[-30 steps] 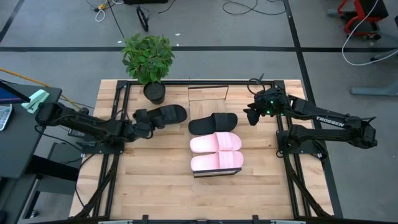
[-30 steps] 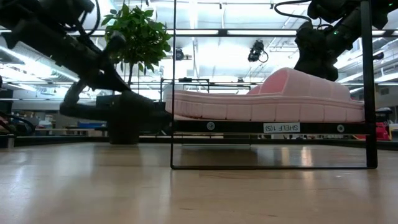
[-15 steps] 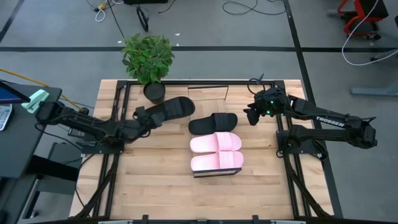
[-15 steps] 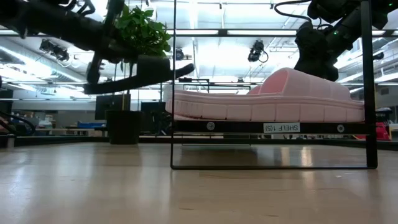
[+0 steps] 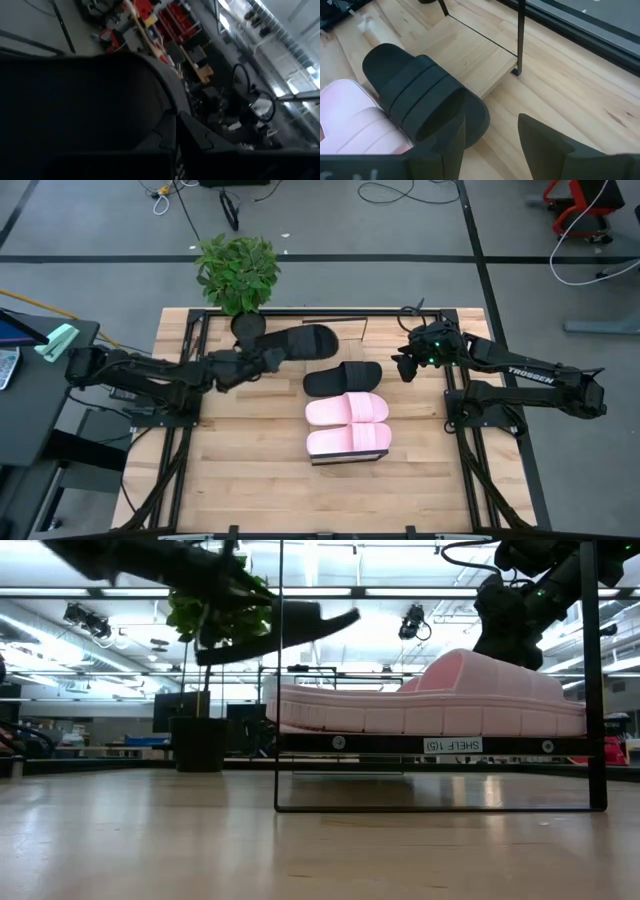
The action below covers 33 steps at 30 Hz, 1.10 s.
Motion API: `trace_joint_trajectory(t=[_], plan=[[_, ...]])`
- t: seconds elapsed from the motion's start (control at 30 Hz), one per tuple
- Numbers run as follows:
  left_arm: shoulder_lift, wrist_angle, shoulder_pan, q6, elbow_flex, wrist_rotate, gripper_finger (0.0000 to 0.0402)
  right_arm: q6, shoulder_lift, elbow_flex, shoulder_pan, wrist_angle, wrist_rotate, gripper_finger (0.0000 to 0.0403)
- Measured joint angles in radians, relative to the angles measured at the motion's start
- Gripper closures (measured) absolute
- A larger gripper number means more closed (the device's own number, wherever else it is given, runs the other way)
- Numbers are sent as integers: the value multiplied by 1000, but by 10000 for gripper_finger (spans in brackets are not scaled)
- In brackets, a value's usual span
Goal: Pick and place slides into the shelf
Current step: Put the black slide on the shelf
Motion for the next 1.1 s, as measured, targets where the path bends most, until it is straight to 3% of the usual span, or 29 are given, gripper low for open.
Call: trace_joint_trajectory(t=[0.4, 0.77, 1.1], plan=[[348, 9, 100, -62, 258, 183, 394, -51, 0, 0, 0, 0, 6, 215], [549, 10, 119, -109, 402, 189, 394, -87, -2, 0, 0, 0, 4, 215], [591, 56, 138, -100, 404, 139, 394, -81, -2, 0, 48, 0, 4, 215]])
